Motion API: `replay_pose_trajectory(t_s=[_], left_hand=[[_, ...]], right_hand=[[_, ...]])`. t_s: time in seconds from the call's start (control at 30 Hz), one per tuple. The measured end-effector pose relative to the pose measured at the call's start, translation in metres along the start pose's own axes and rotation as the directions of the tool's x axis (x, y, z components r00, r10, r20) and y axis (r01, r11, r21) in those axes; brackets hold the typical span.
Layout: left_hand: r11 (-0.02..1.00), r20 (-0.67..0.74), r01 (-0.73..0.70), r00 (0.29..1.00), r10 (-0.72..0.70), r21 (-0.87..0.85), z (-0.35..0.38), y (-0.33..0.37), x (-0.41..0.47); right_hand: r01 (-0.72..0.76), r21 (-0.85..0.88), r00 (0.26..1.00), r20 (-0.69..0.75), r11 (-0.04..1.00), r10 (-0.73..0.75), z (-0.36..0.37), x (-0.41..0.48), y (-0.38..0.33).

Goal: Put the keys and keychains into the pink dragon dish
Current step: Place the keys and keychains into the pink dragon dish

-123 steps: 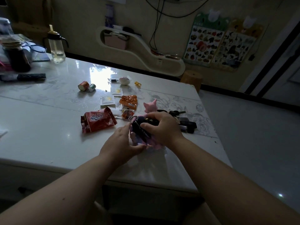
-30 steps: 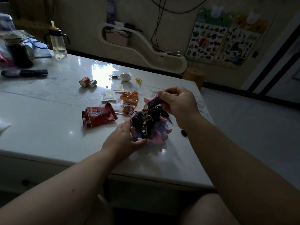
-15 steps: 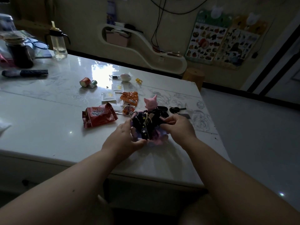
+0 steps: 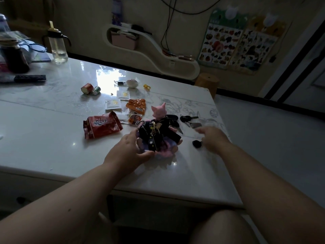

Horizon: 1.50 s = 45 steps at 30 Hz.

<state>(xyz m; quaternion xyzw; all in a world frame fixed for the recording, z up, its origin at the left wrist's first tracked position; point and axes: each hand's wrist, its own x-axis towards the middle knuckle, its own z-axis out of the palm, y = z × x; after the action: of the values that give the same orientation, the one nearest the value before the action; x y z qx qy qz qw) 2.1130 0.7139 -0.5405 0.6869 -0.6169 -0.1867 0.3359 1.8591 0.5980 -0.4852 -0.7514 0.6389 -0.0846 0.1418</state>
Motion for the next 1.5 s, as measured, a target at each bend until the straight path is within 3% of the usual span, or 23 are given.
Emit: replay_pose_trajectory(t_s=[0.07, 0.13, 0.33, 0.47, 0.67, 0.77, 0.93, 1.03, 1.1, 1.2, 1.3, 1.4, 1.5], left_hand=[[1.0, -0.002, -0.006, 1.0, 0.006, -0.001, 0.0, -0.001, 0.0], [1.0, -0.002, -0.01, 1.0, 0.01, -0.002, 0.0, -0.001, 0.0], [1.0, -0.006, -0.028, 1.0, 0.027, -0.013, 0.0, -0.002, 0.001], [0.999, -0.006, -0.026, 1.0, 0.026, -0.021, 0.0, -0.002, 0.002], [1.0, 0.0, -0.015, 1.0, 0.015, -0.015, 0.001, -0.002, 0.001], [1.0, -0.002, -0.01, 1.0, 0.01, -0.019, 0.0, -0.001, 0.001], [1.0, -0.008, -0.006, 1.0, 0.006, -0.02, 0.001, -0.001, 0.001], [1.0, -0.008, -0.006, 1.0, 0.005, -0.018, 0.0, 0.0, 0.001], [1.0, -0.011, -0.011, 1.0, 0.011, -0.021, 0.0, 0.0, 0.0], [1.0, -0.01, -0.007, 1.0, 0.007, -0.021, 0.0, 0.001, 0.0], [1.0, -0.01, -0.006, 1.0, 0.006, -0.01, 0.0, 0.001, 0.001], [1.0, -0.006, -0.008, 1.0, 0.008, -0.016, 0.001, 0.0, 0.001], [1.0, 0.001, -0.004, 1.0, 0.004, -0.023, 0.0, -0.001, 0.001]], right_hand=[[0.035, -0.117, 0.991, 0.135, 0.993, -0.019, 0.007, 0.0, 0.005], [0.057, -0.179, 0.991, 0.128, 0.982, -0.034, 0.012, 0.002, 0.007], [-0.069, -0.069, 0.987, 0.141, 0.995, 0.079, 0.007, 0.002, 0.007], [-0.106, -0.107, 0.986, 0.116, 0.989, 0.119, 0.004, -0.003, 0.013], [-0.224, 0.071, 0.966, 0.149, 0.972, 0.212, 0.003, -0.02, 0.021], [-0.186, 0.167, 0.982, 0.048, 0.968, 0.181, 0.0, -0.028, 0.022], [-0.016, 0.669, 0.98, -0.137, 0.743, 0.144, -0.017, -0.048, -0.005], [0.109, 0.731, 0.988, -0.156, 0.674, 0.009, -0.023, -0.058, -0.036], [0.088, 0.76, 0.996, -0.071, 0.644, -0.051, -0.02, -0.061, -0.055], [0.101, 0.647, 0.994, -0.03, 0.756, -0.108, -0.005, -0.062, -0.073], [0.257, 0.356, 0.958, -0.217, 0.899, -0.189, 0.014, -0.062, -0.078], [0.327, 0.153, 0.897, -0.361, 0.933, -0.256, 0.031, -0.066, -0.073], [0.366, 0.053, 0.868, -0.38, 0.929, -0.32, 0.044, -0.068, -0.066]])
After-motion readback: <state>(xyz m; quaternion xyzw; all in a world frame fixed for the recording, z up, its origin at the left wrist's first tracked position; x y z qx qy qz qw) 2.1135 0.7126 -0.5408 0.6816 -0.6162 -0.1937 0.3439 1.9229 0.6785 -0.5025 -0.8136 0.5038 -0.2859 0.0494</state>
